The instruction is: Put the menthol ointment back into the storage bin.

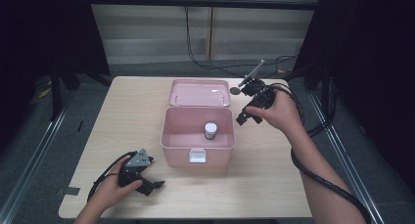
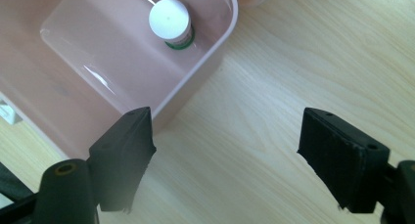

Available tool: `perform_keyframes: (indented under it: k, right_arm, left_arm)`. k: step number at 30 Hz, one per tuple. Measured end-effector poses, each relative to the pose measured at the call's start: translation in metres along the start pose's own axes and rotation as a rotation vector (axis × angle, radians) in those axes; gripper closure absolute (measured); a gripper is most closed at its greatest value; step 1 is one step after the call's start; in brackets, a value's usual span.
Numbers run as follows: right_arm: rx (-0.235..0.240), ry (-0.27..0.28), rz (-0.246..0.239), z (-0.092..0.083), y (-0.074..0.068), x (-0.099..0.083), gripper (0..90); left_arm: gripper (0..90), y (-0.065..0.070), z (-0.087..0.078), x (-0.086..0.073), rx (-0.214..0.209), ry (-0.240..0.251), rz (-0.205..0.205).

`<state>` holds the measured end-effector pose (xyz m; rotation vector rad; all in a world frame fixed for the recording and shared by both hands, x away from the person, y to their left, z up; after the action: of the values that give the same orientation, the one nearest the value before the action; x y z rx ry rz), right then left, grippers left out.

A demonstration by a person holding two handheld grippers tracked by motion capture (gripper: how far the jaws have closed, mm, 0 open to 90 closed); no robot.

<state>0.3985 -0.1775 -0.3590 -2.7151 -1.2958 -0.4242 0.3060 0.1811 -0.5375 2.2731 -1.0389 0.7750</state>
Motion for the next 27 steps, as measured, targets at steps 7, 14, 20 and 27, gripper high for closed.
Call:
perform_keyframes:
  k: [7,14,20,27]
  right_arm:
    - [0.001,-0.014,-0.002,-0.002,0.000,-0.014,20.9]
    - [0.010,-0.008,-0.006,-0.006,0.000,-0.026,19.8]
    - [0.018,0.011,-0.002,-0.005,-0.001,-0.037,19.9]
    - [0.038,0.025,0.000,0.006,-0.001,-0.050,19.4]
  left_arm:
    - [3.0,0.000,0.000,0.000,0.000,0.001,0.000]
    - [3.0,0.000,0.000,0.000,0.000,0.001,0.000]
    - [3.0,0.000,0.000,0.000,0.000,0.001,0.000]
    - [3.1,0.000,0.000,0.000,-0.001,0.000,-0.003]
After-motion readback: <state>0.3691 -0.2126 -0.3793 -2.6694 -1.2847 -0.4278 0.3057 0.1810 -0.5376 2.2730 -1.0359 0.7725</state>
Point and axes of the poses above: each handheld gripper's, and its own axes: z roughly forward along the jaws, x roughly out of its top, y roughly to its right, the point moved 4 cm from there along z, roughly forward along the jaws, and after that the axes turned 15 degrees about -z, right-handed, at the moved point
